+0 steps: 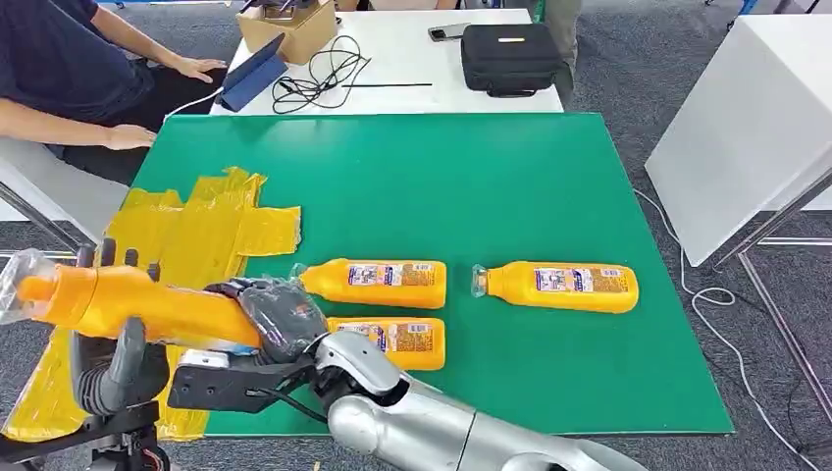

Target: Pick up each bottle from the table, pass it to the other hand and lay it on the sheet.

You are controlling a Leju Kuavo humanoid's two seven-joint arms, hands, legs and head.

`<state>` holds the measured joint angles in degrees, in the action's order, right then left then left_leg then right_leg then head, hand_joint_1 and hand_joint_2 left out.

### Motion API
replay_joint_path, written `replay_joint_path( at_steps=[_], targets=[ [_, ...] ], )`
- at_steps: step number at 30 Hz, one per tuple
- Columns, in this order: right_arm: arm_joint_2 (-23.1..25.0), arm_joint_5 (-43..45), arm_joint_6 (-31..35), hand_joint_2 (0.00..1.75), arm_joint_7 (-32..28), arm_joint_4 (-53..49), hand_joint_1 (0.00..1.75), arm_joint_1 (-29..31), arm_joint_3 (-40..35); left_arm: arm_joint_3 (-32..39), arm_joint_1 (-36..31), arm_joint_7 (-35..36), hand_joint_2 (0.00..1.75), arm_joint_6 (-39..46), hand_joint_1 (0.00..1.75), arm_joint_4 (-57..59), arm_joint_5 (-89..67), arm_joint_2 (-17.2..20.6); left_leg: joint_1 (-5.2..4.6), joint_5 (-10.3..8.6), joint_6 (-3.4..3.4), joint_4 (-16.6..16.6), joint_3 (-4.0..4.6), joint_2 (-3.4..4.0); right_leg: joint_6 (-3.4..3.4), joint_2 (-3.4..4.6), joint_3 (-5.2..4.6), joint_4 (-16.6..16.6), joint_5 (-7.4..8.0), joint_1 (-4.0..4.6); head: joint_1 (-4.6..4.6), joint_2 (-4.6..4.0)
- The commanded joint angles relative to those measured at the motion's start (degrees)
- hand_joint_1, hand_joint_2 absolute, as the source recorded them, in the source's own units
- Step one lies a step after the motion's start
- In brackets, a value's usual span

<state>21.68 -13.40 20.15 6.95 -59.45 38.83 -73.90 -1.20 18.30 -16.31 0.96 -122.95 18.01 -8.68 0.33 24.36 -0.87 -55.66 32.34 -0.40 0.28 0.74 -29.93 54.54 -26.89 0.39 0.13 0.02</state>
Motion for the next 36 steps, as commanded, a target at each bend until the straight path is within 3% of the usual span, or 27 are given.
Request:
replay_joint_path(
  at_steps=[1,8,12,19,20,21,22,27,30,33,36],
  targets=[
    [-1.68,-0.33,-0.12,1.75,0.94,-1.98,1.64,4.30,-5.27,-5.27,-2.50,1.14,1.75,1.31,0.00,1.26,-0.78,1.52,0.02,0.05,0.01,0.00,-0.15,-0.12,0.09,-0.20,0.22,-0.05,-0.07,0.02,0.00,0.00],
    [-1.68,-13.57,-1.36,1.75,-0.26,-5.80,1.64,-2.11,-7.14,-14.59,-4.29,2.01,1.75,8.70,0.00,5.99,-3.90,4.27,0.03,0.04,0.01,0.10,-0.24,-0.20,0.08,-0.26,0.34,-0.18,-0.07,0.03,0.02,0.00],
    [-1.68,-14.30,-1.14,1.75,-1.91,-4.75,1.61,-2.51,-5.82,-18.87,-6.35,0.64,1.75,11.07,0.00,12.14,-1.59,6.77,0.01,0.00,0.01,0.19,-0.33,-0.33,0.09,-0.40,0.45,-0.25,-0.08,0.00,-0.02,0.00],
    [-1.68,-13.65,-1.24,1.75,-3.98,-3.05,1.61,-1.21,-5.29,-18.91,-7.42,-0.09,1.75,11.46,0.00,12.70,-0.47,7.51,-0.01,0.01,0.02,0.13,-0.27,-0.21,0.08,-0.28,0.34,-0.17,-0.06,-0.02,0.00,0.00],
    [-1.68,-13.80,-0.86,1.75,-3.97,-2.50,1.62,-1.40,-5.25,-18.97,-7.77,-0.06,1.75,11.27,0.35,13.14,0.09,7.57,-0.02,0.00,0.02,0.12,-0.22,-0.17,0.06,-0.22,0.26,-0.14,-0.05,-0.04,0.00,0.00],
    [-1.68,-13.84,-0.55,1.75,-4.66,-1.28,1.64,-1.79,-5.12,-18.88,-8.32,-0.88,1.75,11.00,1.40,13.96,0.60,7.46,-0.04,-0.01,0.01,0.11,-0.19,-0.17,0.05,-0.20,0.21,-0.12,-0.04,-0.05,0.00,0.00],
    [-1.68,-13.98,-0.43,1.75,-5.01,-0.01,1.61,-2.13,-4.94,-19.01,-8.82,-1.27,1.75,10.80,1.69,14.63,0.62,7.35,0.00,0.01,0.02,0.14,-0.28,-0.23,0.07,-0.28,0.35,-0.18,-0.07,-0.02,0.00,0.00],
    [-1.68,-14.81,1.53,1.75,-7.38,6.82,1.62,-4.21,-2.18,-21.17,-11.12,-2.09,1.75,8.25,1.75,19.11,1.62,7.12,-0.03,-0.05,0.00,0.17,-0.25,-0.24,0.07,-0.30,0.30,-0.20,-0.03,-0.05,0.00,0.00],
    [-1.68,-15.11,3.37,1.75,-8.58,11.25,1.68,-4.66,1.29,-22.18,-12.90,-2.92,1.75,5.70,1.75,22.36,2.54,6.65,0.03,-0.02,0.01,0.27,-0.56,-0.45,0.15,-0.58,0.75,-0.41,-0.08,0.02,0.02,0.00],
    [-1.68,-15.22,3.80,1.75,-9.61,13.06,1.64,-4.74,2.94,-22.34,-13.83,-3.26,1.75,4.89,1.75,23.53,2.99,6.43,-0.02,-0.07,0.00,0.17,-0.28,-0.41,0.09,-0.49,0.37,-0.24,-0.05,-0.05,0.00,0.00],
    [-1.68,-15.34,4.28,1.75,-8.95,13.83,1.73,-5.02,4.44,-22.28,-13.86,-3.59,1.75,3.71,1.75,23.28,3.86,6.37,0.00,0.03,-0.01,0.10,-0.35,-0.26,0.12,-0.31,0.44,-0.21,-0.06,-0.01,-0.02,0.00]
  ],
)
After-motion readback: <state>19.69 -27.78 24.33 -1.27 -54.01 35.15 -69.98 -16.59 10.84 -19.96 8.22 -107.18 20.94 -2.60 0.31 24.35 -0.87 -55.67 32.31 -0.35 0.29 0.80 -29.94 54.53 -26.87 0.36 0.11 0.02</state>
